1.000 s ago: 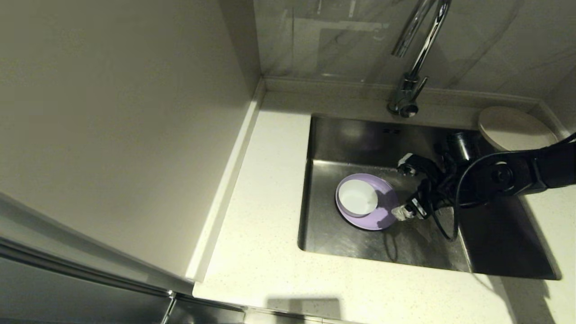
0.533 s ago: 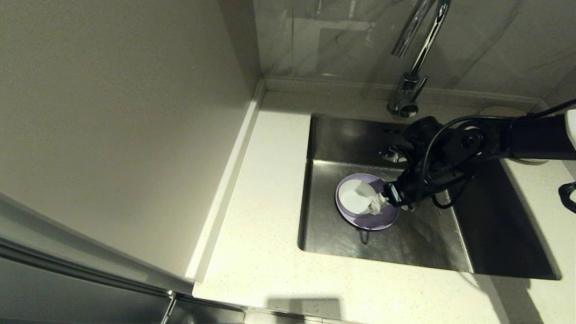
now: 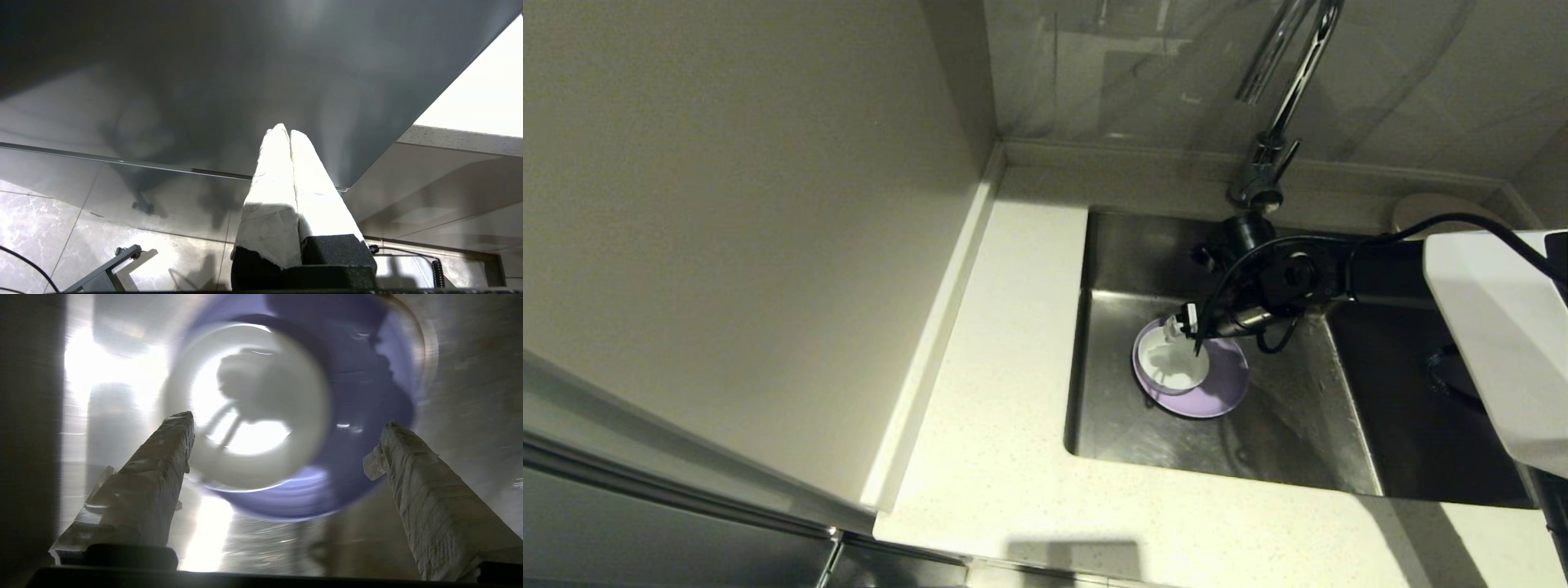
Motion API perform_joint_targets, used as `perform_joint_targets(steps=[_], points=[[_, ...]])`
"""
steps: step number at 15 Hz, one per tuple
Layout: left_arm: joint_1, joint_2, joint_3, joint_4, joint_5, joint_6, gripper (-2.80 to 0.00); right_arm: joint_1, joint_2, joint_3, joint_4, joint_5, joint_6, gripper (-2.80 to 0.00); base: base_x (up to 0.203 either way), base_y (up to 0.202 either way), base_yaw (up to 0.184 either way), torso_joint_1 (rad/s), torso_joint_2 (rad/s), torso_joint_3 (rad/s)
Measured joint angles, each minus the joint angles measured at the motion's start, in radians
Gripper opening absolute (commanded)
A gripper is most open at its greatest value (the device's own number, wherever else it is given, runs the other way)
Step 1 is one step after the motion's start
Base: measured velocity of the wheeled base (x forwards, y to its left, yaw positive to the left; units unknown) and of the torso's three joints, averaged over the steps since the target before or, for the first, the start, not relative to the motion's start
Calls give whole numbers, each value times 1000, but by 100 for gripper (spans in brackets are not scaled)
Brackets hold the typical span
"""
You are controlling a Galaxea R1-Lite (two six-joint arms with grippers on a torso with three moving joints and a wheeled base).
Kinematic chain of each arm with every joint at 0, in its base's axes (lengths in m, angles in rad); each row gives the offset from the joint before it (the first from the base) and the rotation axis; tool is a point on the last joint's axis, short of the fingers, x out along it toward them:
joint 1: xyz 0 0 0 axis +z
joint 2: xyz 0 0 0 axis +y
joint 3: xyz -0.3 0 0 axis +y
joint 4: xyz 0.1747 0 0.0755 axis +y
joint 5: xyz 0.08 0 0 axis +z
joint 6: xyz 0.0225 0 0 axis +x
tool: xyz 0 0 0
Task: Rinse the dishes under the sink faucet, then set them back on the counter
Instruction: Put a bowl back to the table from the sink
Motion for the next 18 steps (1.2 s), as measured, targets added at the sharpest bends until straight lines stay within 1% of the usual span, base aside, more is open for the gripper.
perform_joint_targets(steps=[1,4,9,18], points=[[0,0,0,0,0,0,-280,-18,17,0,-6,-3,-40,0,0,0,0,0,0,0],[0,0,0,0,0,0,-280,-50,57,3,-9,-3,-102,0,0,0,0,0,0,0],[0,0,0,0,0,0,-280,-62,98,2,-9,5,-112,0,0,0,0,0,0,0],[0,0,0,0,1,0,-280,-61,144,0,-50,11,-165,0,0,0,0,0,0,0]])
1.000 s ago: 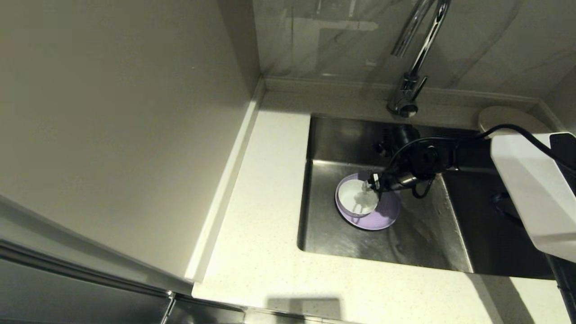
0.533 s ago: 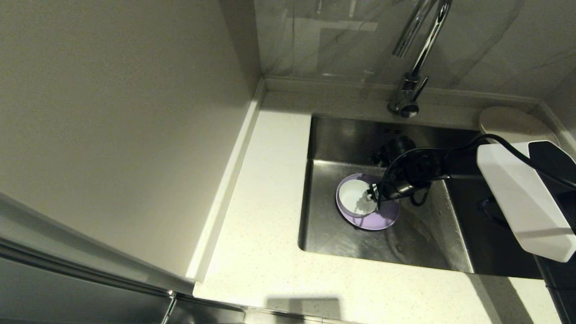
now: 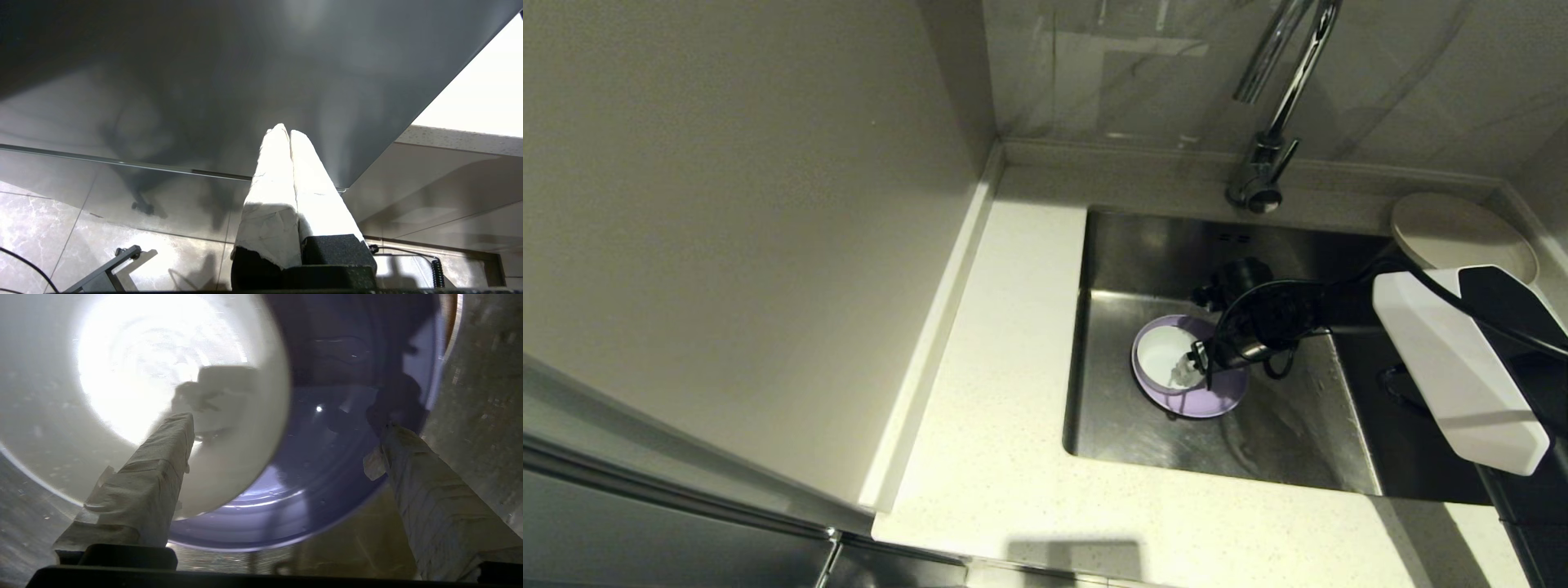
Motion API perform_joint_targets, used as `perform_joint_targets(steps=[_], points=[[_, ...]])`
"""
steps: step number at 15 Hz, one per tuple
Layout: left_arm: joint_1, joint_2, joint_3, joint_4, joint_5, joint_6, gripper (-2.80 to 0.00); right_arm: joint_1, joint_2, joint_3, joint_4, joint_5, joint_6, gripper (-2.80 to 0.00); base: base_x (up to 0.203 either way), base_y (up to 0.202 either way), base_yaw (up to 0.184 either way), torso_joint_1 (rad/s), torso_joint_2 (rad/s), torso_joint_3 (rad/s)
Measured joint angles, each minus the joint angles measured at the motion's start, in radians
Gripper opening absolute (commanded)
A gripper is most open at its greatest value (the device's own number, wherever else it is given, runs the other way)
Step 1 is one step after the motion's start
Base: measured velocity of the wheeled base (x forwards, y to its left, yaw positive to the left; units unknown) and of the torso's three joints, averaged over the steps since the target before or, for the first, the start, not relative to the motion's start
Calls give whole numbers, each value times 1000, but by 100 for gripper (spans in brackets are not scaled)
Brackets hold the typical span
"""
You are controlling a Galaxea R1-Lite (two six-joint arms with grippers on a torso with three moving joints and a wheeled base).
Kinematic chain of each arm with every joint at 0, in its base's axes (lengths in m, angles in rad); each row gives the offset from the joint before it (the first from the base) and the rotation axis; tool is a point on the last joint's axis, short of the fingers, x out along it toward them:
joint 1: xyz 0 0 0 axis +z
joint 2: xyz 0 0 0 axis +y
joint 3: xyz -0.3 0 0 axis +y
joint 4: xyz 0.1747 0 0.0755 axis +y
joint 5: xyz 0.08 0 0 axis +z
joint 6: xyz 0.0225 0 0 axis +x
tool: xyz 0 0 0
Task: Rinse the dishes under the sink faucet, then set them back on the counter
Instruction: Put a bowl back to the table from the sink
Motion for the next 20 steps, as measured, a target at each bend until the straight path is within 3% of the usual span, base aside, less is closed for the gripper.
perform_joint_targets(steps=[7,10,11,20], points=[[0,0,0,0,0,0,-280,4,3,4,1,2,-2,0,0,0,0,0,0,0],[0,0,0,0,0,0,-280,0,3,3,3,39,-4,0,0,0,0,0,0,0],[0,0,0,0,0,0,-280,0,3,3,3,46,-12,-280,0,0,0,0,0,0],[0,0,0,0,-1,0,-280,-2,-10,37,1,53,-38,-280,0,0,0,0,0,0]])
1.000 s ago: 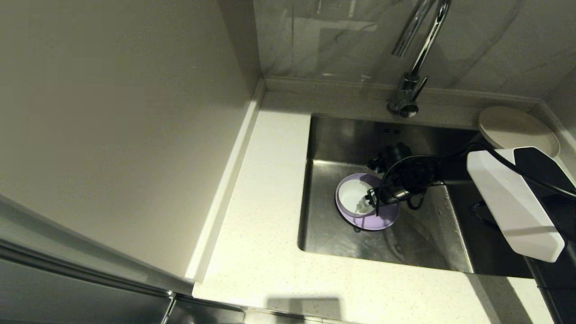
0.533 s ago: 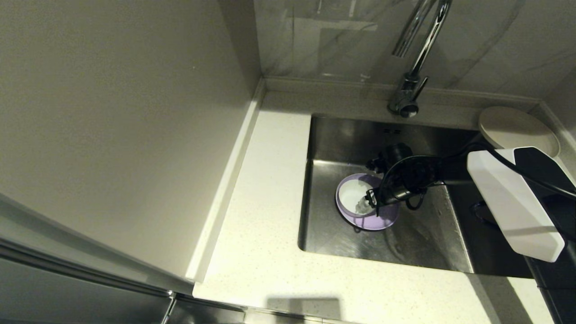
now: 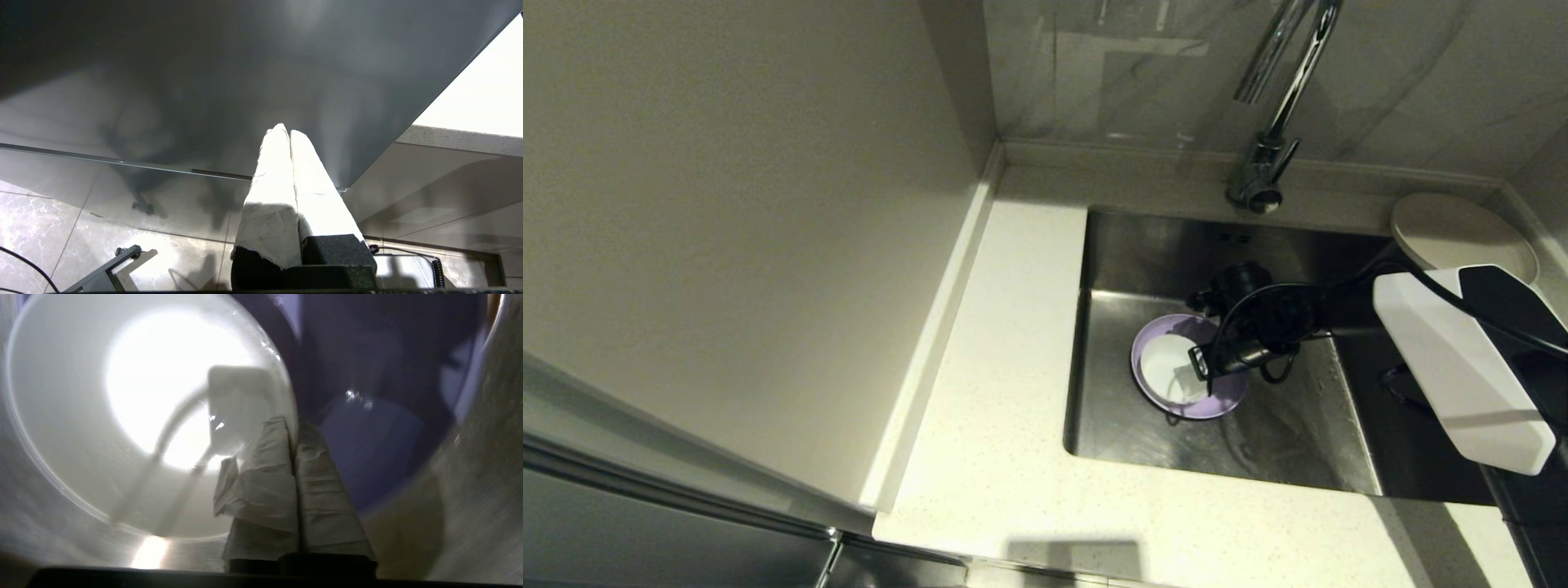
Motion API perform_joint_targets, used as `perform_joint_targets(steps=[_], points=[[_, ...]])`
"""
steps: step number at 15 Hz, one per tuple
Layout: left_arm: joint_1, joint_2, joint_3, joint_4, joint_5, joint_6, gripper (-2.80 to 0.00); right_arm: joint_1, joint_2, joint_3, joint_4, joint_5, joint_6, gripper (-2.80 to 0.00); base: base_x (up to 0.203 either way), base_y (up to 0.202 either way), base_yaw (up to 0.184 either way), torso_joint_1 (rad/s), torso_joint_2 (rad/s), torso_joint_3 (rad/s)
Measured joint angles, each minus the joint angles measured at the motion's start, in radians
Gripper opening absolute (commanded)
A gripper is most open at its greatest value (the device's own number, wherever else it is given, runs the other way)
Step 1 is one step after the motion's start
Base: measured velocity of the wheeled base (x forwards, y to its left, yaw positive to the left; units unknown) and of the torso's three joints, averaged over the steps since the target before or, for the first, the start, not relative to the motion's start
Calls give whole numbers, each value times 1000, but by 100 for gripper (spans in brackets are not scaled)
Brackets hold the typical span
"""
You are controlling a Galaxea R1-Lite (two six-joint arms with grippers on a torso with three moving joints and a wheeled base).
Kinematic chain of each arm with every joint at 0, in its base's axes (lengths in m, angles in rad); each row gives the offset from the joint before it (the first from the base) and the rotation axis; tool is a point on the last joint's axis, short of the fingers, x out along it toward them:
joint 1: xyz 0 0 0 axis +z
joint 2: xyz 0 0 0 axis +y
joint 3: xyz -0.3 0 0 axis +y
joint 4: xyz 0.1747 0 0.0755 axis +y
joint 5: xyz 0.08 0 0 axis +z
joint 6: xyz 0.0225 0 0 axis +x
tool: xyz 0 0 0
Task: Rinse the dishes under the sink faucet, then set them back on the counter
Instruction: Put a bowl back to the table from the sink
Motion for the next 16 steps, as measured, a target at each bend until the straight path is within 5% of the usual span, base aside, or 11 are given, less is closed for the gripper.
perform_joint_targets(steps=[16], points=[[0,0,0,0,0,-1,-280,-139,-220,71,0,-5,-50,-280,0,0,0,0,0,0]])
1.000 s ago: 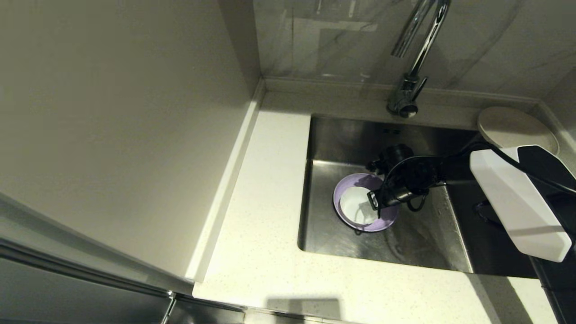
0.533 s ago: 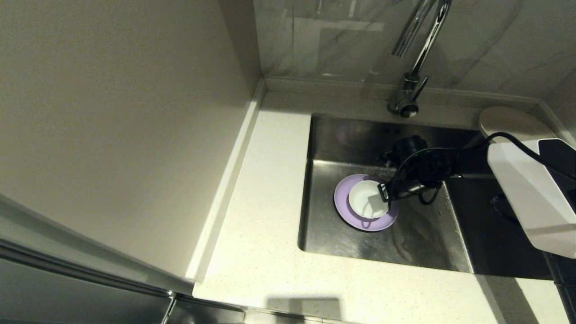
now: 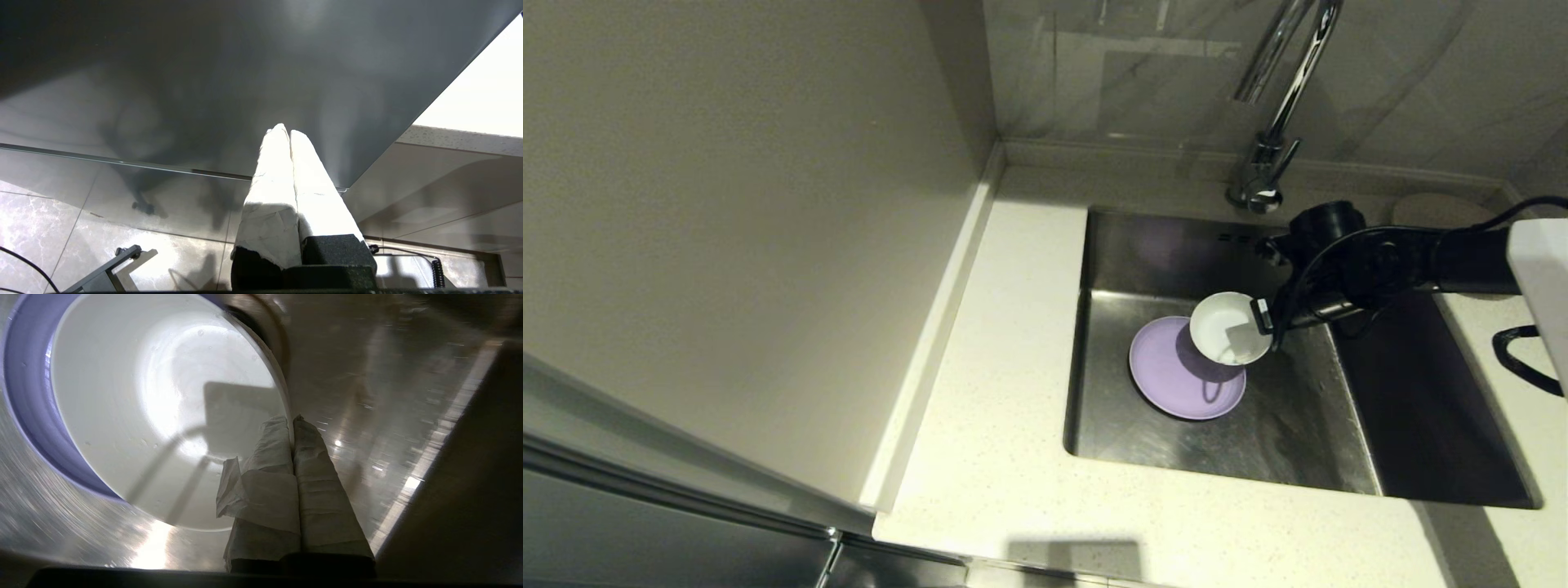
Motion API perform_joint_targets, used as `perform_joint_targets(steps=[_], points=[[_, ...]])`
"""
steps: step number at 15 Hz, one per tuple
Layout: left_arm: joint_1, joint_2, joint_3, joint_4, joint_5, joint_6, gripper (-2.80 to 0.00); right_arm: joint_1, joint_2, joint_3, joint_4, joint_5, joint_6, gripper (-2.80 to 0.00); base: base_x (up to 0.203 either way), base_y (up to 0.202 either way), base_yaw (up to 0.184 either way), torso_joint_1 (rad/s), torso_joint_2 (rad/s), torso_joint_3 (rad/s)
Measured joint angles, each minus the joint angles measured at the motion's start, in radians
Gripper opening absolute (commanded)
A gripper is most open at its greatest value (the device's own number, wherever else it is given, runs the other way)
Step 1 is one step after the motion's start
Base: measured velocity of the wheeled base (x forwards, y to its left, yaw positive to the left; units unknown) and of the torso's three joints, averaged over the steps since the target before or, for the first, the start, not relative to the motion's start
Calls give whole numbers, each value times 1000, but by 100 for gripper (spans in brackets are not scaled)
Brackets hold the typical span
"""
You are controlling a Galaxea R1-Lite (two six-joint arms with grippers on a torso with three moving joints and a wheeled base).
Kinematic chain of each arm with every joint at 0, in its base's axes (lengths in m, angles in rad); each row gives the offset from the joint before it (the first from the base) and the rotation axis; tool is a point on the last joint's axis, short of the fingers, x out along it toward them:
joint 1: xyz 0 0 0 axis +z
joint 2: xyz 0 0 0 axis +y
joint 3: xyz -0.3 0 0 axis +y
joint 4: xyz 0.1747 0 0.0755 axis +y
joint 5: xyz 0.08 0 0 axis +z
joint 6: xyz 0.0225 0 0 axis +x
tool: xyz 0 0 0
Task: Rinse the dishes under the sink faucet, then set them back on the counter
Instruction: Put a bowl back to the table from the sink
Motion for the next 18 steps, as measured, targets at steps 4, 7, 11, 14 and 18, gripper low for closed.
perform_joint_targets(steps=[4,7,11,14,18], points=[[0,0,0,0,0,1,-280,-101,-153,87,-3,-1,-77,-280,0,0,0,0,0,0],[0,0,0,0,0,0,-280,-172,-282,139,-68,-3,-102,-280,0,0,0,0,0,0],[0,0,0,0,0,0,-280,-259,-428,273,-424,-7,-118,-280,0,0,0,0,0,0],[0,0,0,0,0,1,-280,-311,-522,384,-732,-9,-117,-280,0,0,0,0,0,0],[0,0,0,0,0,1,-280,-350,-610,550,-1083,-7,-87,-280,0,0,0,0,0,0]])
